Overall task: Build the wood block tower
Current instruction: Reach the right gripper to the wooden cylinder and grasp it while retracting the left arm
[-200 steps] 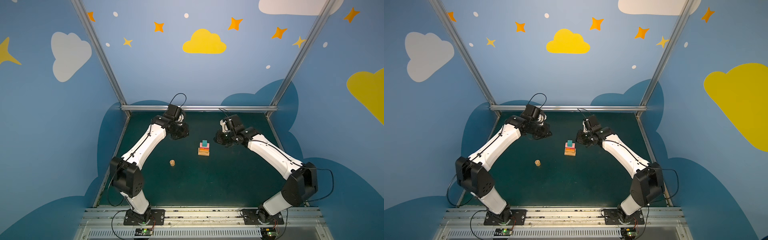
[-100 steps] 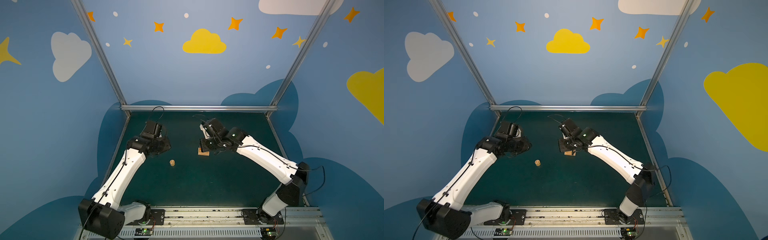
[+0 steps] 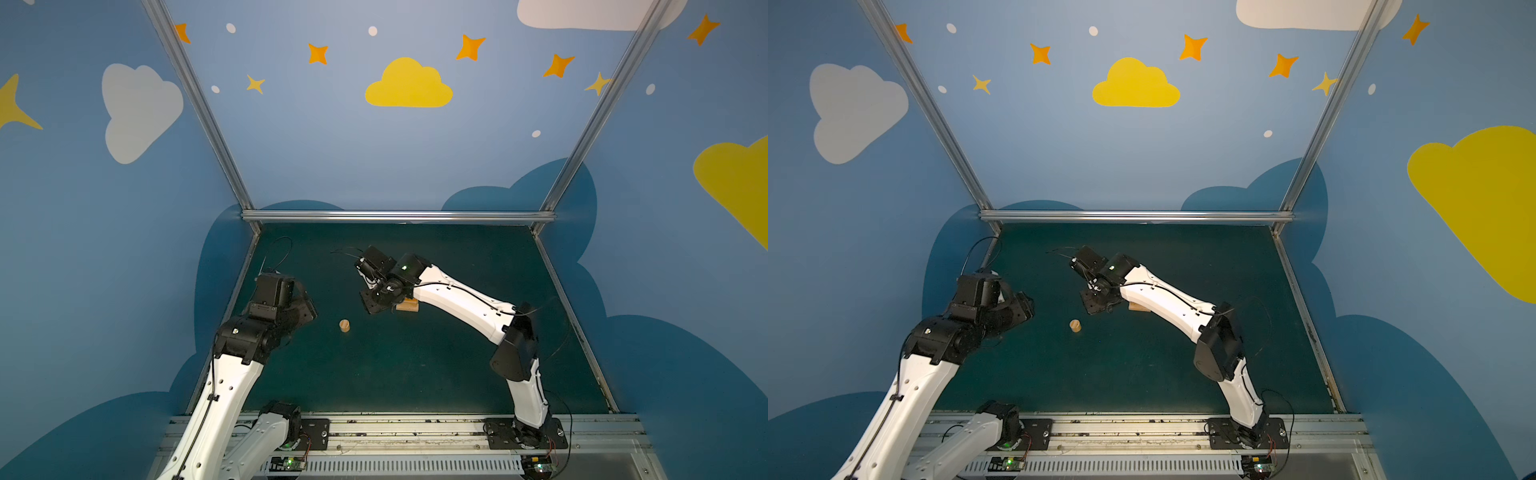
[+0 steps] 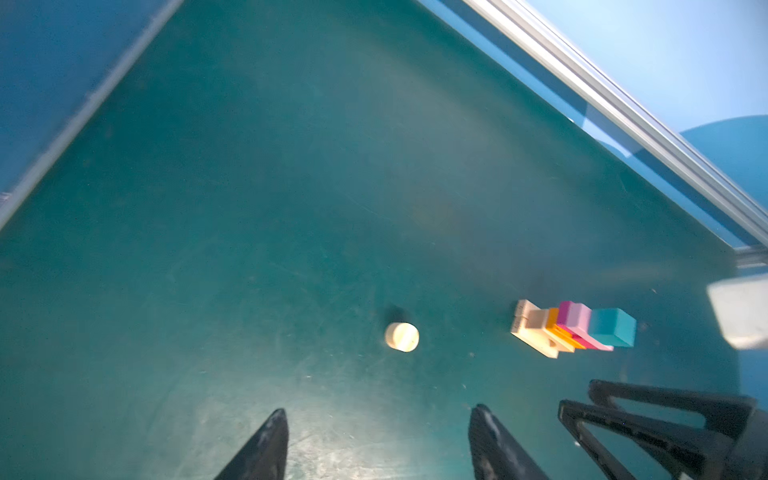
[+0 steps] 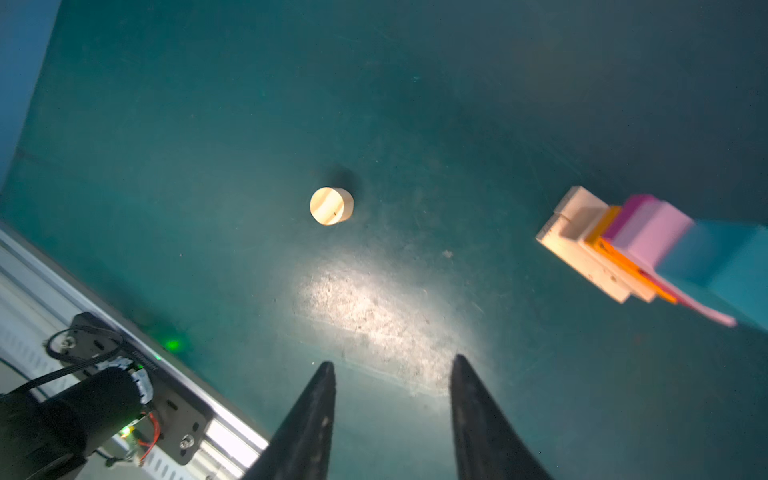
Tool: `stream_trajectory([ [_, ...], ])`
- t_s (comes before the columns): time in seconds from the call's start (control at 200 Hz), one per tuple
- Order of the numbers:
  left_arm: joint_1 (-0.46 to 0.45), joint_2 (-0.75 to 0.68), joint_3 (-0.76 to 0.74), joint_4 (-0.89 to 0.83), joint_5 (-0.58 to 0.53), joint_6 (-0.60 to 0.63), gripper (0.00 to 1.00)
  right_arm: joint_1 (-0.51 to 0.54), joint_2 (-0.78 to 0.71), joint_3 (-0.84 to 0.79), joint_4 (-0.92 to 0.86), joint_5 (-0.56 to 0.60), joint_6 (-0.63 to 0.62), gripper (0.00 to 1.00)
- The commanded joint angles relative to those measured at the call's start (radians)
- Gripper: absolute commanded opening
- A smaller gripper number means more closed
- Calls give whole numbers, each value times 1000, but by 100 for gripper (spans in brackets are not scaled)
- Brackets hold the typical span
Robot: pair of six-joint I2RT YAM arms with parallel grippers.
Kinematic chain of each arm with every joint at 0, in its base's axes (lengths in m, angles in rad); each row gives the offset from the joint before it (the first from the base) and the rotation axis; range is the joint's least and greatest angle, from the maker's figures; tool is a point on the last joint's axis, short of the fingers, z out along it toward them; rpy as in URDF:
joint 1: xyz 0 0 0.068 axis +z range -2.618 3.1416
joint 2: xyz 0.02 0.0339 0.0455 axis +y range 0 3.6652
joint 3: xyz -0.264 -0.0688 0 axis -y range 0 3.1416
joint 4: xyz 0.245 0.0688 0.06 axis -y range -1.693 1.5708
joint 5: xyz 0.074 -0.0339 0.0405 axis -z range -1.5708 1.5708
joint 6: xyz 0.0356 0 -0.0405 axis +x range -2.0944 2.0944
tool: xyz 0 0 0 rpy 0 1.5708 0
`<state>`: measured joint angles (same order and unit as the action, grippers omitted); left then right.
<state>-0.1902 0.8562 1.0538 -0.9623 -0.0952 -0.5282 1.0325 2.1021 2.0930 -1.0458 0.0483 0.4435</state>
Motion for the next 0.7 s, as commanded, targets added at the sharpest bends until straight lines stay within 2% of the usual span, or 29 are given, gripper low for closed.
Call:
stream_trajectory([
  [0.0, 7, -40, -11, -73, -98, 20, 71, 17, 74, 93, -80, -17, -20, 51],
  [0.415, 15, -151, -34, -79, -181, 31, 74, 27, 273, 257, -76, -103, -9, 60],
  [0.696, 15, -197, -60, -33, -121, 19, 73, 25, 392, 349, -65, -114, 6, 64],
])
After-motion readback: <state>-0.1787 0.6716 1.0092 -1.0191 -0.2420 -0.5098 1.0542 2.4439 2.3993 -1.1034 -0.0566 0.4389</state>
